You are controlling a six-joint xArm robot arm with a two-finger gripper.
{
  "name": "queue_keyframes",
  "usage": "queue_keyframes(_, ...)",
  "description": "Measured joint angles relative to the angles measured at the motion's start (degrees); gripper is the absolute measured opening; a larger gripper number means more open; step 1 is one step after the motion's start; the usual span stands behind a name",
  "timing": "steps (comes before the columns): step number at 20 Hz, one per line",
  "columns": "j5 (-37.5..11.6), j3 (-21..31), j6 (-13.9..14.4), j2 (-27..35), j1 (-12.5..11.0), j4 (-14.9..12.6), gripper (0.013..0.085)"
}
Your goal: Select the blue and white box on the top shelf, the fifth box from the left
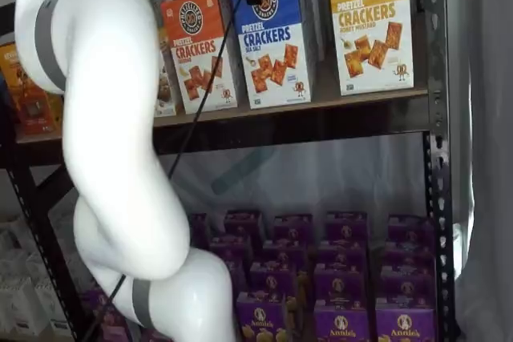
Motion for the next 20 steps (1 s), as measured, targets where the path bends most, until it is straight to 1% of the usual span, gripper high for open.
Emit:
queue_keyframes(2, 1.14, -1.04, 0.24, 0.72, -0.05, 0.43, 0.085)
queue_keyframes(5, 3.11, -3.02, 0.53, 1.98, 0.15, -0.04, 0.085)
queue_keyframes(8, 4.01, -4.24, 0.61, 2.7, 0.9, -2.15, 0.085)
queue_keyframes(14, 3.02, -3.33, 0.4, 2.31, 2.48, -6.99, 0.085)
queue_keyframes(16, 4.69, -4.24, 0.39, 3.0, 2.84, -8.34, 0.085)
queue_keyframes(18, 6.63, -5.17, 0.35, 3.76, 2.91, -9.02, 0.085)
queue_keyframes(20, 7.3, -5.29, 0.25, 3.96, 2.79, -9.09, 0.085)
